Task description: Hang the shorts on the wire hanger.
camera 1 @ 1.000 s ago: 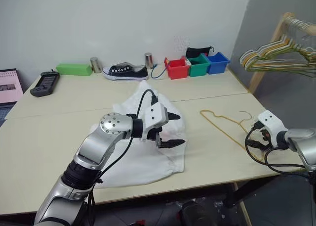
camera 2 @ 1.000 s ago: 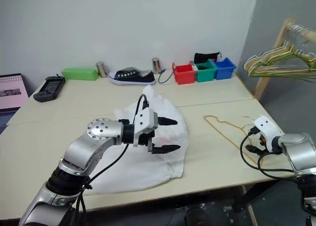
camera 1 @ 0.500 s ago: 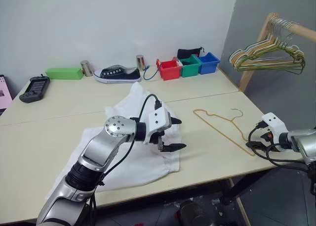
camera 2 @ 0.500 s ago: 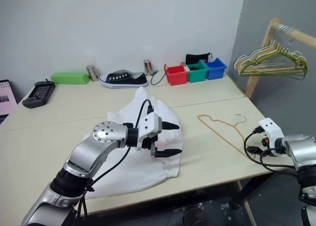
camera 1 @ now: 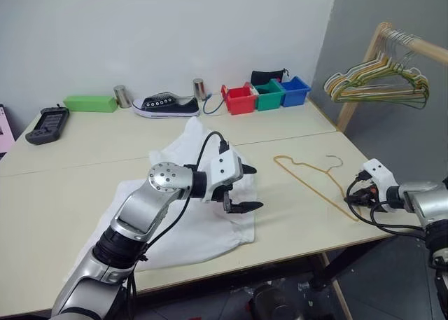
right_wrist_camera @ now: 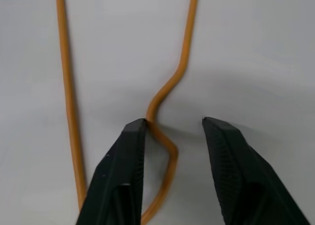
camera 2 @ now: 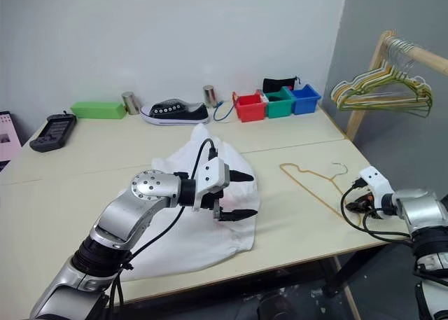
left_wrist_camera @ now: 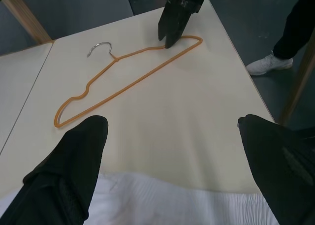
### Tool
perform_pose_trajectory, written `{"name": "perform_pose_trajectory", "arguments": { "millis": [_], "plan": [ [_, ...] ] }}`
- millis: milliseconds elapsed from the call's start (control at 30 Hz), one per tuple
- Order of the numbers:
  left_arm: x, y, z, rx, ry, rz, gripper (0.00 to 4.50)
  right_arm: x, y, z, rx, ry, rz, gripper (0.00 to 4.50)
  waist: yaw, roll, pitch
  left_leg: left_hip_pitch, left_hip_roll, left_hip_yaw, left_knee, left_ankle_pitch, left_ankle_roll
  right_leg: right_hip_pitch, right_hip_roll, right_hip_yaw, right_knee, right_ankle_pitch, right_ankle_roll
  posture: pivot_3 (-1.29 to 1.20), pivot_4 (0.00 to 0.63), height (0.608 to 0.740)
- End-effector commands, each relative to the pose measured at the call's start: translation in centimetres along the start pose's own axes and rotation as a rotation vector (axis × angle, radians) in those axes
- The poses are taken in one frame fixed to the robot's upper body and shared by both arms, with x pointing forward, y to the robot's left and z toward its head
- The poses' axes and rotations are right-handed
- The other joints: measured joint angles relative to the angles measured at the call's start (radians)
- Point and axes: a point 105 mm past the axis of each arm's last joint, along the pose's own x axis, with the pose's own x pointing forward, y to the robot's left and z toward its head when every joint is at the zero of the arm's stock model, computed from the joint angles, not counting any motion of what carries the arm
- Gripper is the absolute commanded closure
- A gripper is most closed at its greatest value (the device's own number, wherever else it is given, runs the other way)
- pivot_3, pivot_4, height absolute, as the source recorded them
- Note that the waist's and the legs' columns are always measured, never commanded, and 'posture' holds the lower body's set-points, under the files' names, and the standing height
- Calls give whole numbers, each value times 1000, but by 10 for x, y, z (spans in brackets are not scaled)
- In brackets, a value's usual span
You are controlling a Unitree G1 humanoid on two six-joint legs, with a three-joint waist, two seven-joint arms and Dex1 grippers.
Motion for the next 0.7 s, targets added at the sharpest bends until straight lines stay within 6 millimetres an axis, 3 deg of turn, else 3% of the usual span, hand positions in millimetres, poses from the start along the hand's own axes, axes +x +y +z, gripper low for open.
{"name": "perform_pose_trajectory", "arguments": {
  "millis": [33,167,233,367,500,600,700],
  "plan": [
    [-9,12,11,46,-18,49,0,8,7,-5,-9,22,39,3575,0,0,0,0,0,0,0,0,0,0,0,0,0,0,0,-291,29,740],
    [-16,19,9,37,-13,83,0,0,2,7,-86,-18,3,4487,1,0,0,1,0,0,0,2,3,1,0,0,0,0,0,-293,23,740],
    [-23,27,6,30,-3,118,0,-8,-3,26,-225,-68,-67,4487,1,1,0,1,0,0,0,2,4,1,0,0,0,0,0,-296,23,740],
    [-45,63,2,7,0,259,0,-30,-10,78,-502,-203,-254,4487,1,6,4,0,-2,2,-1,2,4,-1,-1,1,1,1,1,-302,20,740],
    [-72,95,0,-8,4,364,0,-44,7,127,-695,-376,-364,4487,0,7,4,0,-2,2,-1,3,4,-2,-1,2,1,1,1,-305,19,740],
    [-92,116,9,-14,-8,392,0,-56,30,165,-979,-514,-486,4487,1,7,4,-4,-2,2,-3,3,4,-7,-1,2,2,2,4,-302,19,740],
    [-104,128,18,-38,-36,384,0,-64,48,187,-1170,-621,-560,4487,7,8,4,-9,-2,2,-3,3,4,-11,-1,2,2,5,9,-289,14,740]
  ]
}}
